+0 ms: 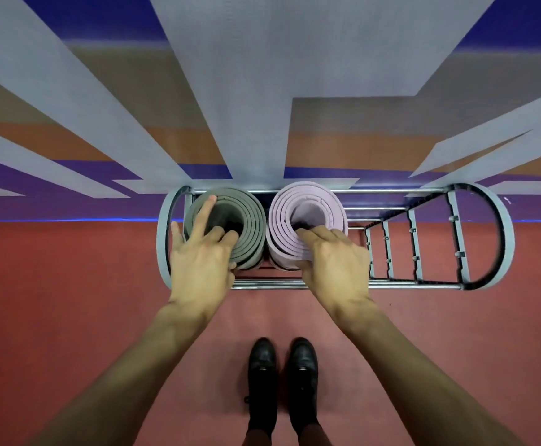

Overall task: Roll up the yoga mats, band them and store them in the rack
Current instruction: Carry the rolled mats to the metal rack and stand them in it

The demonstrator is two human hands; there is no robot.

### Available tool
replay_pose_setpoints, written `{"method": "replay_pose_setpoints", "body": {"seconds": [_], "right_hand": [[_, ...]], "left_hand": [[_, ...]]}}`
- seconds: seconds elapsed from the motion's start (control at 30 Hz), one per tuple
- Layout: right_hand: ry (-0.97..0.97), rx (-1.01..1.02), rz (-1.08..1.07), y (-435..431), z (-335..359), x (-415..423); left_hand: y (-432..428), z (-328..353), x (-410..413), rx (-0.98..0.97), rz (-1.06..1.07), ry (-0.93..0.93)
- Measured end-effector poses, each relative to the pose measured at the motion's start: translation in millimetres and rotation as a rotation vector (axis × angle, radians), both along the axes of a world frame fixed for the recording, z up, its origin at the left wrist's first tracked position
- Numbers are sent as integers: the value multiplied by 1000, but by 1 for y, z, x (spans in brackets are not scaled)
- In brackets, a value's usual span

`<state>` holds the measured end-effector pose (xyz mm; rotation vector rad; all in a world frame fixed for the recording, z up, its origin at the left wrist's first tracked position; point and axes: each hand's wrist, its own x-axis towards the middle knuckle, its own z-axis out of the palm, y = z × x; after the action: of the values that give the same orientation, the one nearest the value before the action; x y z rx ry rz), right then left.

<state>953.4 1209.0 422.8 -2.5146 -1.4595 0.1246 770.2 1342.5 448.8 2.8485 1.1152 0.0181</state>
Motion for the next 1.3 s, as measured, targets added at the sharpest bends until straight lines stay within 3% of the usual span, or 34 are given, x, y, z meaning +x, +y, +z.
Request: {"method": "replay_pose_setpoints", "body": {"seconds": [0.47, 0.67, 1.17, 1.3], "right_hand": [[141, 120, 59, -5, -9, -32], [174, 84, 51, 5, -10, -36], [-145, 65, 57, 1, -5, -51], [-107, 64, 91, 5, -12, -50]], "left_hand": [[-28, -15, -16, -85, 269, -25], [-25, -22, -19, -86, 270, -41], [-43, -44, -14, -20, 298, -69], [-42, -49, -14, 1, 312, -59]]}}
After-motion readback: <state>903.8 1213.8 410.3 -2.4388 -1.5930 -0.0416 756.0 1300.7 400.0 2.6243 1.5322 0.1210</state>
